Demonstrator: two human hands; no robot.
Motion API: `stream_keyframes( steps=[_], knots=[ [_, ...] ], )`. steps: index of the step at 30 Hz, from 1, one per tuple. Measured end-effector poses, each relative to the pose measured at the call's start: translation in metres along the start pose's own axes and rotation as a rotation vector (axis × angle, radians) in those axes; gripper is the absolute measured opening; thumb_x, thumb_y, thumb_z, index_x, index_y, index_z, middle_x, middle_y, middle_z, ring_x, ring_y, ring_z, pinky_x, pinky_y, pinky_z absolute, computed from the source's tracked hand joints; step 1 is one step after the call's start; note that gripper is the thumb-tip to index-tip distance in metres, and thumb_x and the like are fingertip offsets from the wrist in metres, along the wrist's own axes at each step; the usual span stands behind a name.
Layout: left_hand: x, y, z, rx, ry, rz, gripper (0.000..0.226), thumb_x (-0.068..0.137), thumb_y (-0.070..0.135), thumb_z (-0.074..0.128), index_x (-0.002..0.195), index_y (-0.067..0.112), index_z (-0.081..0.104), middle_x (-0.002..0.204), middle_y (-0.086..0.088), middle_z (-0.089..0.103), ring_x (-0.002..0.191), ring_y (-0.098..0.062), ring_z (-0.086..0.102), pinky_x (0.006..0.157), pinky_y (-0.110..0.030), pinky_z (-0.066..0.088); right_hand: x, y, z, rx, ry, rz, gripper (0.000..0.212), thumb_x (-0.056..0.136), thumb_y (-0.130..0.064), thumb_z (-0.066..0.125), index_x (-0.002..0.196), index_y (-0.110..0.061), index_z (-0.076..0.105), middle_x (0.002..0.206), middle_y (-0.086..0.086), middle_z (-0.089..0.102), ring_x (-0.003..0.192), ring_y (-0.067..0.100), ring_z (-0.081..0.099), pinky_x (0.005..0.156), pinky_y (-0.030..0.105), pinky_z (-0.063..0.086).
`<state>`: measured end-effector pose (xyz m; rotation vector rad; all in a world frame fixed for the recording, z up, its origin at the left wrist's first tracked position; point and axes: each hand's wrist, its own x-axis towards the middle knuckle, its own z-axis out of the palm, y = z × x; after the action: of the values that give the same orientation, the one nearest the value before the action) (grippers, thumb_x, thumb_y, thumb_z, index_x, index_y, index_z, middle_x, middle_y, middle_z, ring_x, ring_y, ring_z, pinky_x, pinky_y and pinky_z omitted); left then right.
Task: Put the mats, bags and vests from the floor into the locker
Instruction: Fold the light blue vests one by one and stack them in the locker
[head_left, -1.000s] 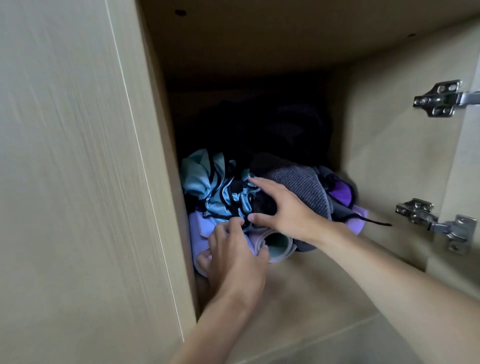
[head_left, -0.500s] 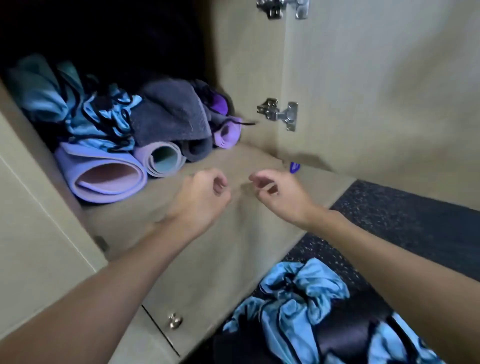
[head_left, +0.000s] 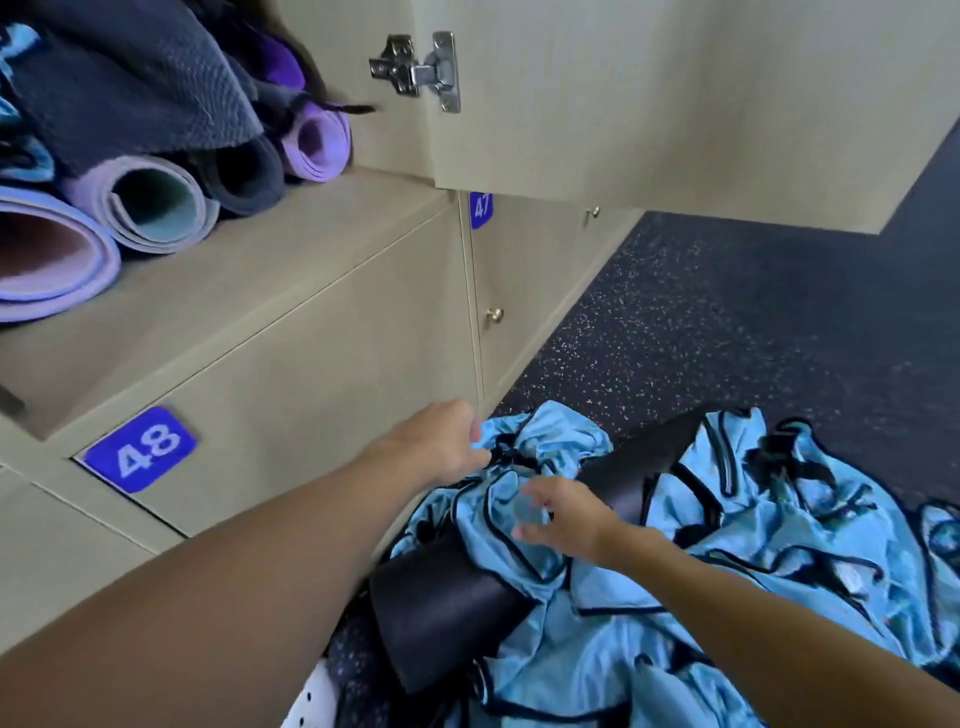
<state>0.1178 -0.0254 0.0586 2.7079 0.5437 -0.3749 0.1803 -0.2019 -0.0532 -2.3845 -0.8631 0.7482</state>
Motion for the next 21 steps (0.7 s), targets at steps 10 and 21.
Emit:
stream_keyframes(
  steps=[10,21],
  knots=[
    [0.004,-0.017,0.008,-0.121,-0.105,0.047,0.028,0.088,0.036,0.071,0.11,0.022,0.063,0.104,-0.001,0.064,0.095,-0.019,0.063,0.089,-0.034,0.051,0.022,-0.001,0.033,-0.182,0.032,0.093,0.007,0.086,-0.025,0.061,0.079,-0.022,0.059,0.089,0.002,0.055,0.097,0.028,0.055,0.079,0.034,0.041],
    [-0.002,-0.014,-0.011,-0.251,-0.117,0.133,0.084,0.078,0.037,0.082,0.149,0.023,0.038,0.149,-0.004,0.043,0.131,-0.019,0.049,0.107,-0.03,0.04,0.01,-0.054,-0.037,0.569,0.354,-0.075,0.017,0.091,-0.011,0.062,0.076,-0.003,0.061,0.069,0.004,0.056,0.065,0.013,0.049,0.066,0.038,0.05]
  ],
)
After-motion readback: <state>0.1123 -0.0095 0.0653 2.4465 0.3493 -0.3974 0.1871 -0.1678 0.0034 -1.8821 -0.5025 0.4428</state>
